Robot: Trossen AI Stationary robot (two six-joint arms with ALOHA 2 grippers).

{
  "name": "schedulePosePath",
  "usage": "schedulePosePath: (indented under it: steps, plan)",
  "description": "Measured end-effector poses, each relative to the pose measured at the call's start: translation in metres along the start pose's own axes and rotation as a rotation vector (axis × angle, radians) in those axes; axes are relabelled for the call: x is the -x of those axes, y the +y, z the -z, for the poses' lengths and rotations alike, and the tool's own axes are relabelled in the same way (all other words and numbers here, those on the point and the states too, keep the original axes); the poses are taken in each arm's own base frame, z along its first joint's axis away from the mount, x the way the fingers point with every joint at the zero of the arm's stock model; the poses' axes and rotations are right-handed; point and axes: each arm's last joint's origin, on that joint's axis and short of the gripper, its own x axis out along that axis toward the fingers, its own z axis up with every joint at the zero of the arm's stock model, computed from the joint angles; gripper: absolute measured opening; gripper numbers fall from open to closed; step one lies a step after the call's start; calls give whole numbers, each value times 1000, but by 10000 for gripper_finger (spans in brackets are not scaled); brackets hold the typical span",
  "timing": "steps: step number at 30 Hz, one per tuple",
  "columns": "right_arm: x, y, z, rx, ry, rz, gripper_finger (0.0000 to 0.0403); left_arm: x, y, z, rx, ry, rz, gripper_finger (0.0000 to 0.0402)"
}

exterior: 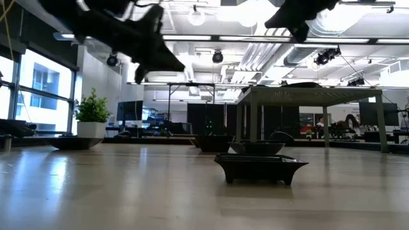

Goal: Pick & Place Mini shaped plates
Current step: Stack the leaf-shaped plate on top of the leaf-shaped plates on the shelf

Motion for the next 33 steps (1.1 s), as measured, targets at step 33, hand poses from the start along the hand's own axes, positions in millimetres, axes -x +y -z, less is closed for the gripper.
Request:
schedulePosePath:
  steps: [33]
  plan:
    - [-83,38,180,-965,296,371,106,47,16,17,53,-60,34,0]
